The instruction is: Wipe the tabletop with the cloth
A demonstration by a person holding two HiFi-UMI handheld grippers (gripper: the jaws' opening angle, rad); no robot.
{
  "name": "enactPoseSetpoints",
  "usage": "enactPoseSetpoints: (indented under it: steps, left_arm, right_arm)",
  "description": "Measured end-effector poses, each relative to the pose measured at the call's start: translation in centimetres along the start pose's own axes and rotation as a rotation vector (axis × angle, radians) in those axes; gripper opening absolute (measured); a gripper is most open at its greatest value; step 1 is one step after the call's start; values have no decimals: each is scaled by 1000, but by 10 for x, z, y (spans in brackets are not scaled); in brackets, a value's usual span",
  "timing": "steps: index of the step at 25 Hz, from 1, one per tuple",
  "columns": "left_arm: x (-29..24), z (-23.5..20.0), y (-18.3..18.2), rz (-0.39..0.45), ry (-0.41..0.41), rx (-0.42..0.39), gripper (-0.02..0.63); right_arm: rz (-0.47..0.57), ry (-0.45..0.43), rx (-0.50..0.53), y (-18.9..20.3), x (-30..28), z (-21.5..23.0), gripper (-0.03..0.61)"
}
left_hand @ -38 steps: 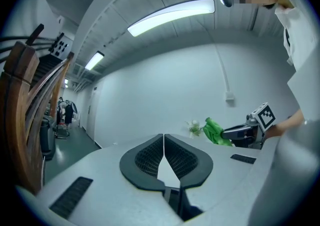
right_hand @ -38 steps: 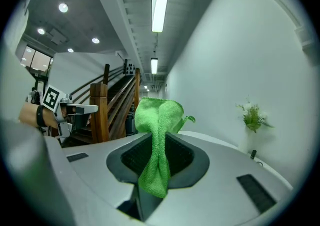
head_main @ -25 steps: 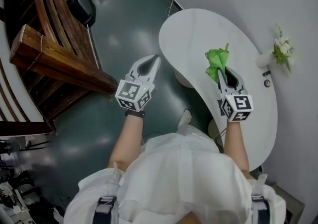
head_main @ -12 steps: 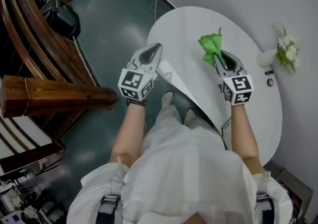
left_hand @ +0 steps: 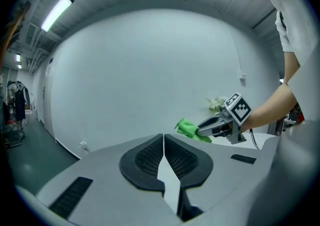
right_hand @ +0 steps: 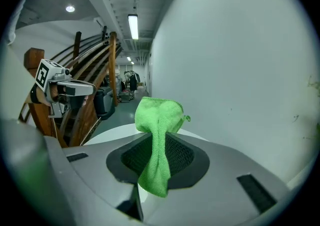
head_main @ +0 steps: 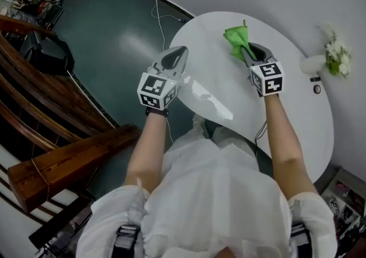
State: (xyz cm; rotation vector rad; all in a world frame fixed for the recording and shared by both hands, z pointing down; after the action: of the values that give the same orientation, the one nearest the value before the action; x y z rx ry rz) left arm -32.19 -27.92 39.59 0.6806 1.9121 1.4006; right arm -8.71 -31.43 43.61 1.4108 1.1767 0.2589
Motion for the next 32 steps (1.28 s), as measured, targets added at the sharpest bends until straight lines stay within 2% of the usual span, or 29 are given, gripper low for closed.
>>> enactPoseSetpoints:
  steps: [6, 13, 18, 24, 29, 32]
  left_arm:
    - [-26, -40, 14, -58, 18, 8, 21]
    - [-47, -53, 36, -99, 27, 37, 21]
    - [-46, -57, 48, -109, 20, 63, 21]
    - [-34, -66, 59, -103, -18, 72, 20]
    - [-14, -74, 64, -111, -30, 87, 20]
    - [-11, -76, 63, -117, -32, 96, 20]
  right_arm:
    - [-120, -29, 26, 19, -73, 12, 69]
    - [-204, -45, 109, 24, -139, 41, 69]
    - [-262, -50, 129, 31, -182, 43, 69]
    - [-370, -29, 191, 51, -210, 32, 69]
    - [-370, -19, 189, 43, -210, -1, 69]
    - [-351, -61, 207, 34, -207, -24, 69]
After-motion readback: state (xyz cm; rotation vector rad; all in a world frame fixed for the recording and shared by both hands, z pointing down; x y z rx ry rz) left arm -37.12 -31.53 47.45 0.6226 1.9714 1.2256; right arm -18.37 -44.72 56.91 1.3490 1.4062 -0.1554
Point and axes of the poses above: the fingertips, and each gripper's own axes: x backward along the fingers, z to its right, y out of its underside, the point moved 4 cm from there along x, backward along the fingers, and after that the axes turned 11 degrees about x, right-handed, at the moved point
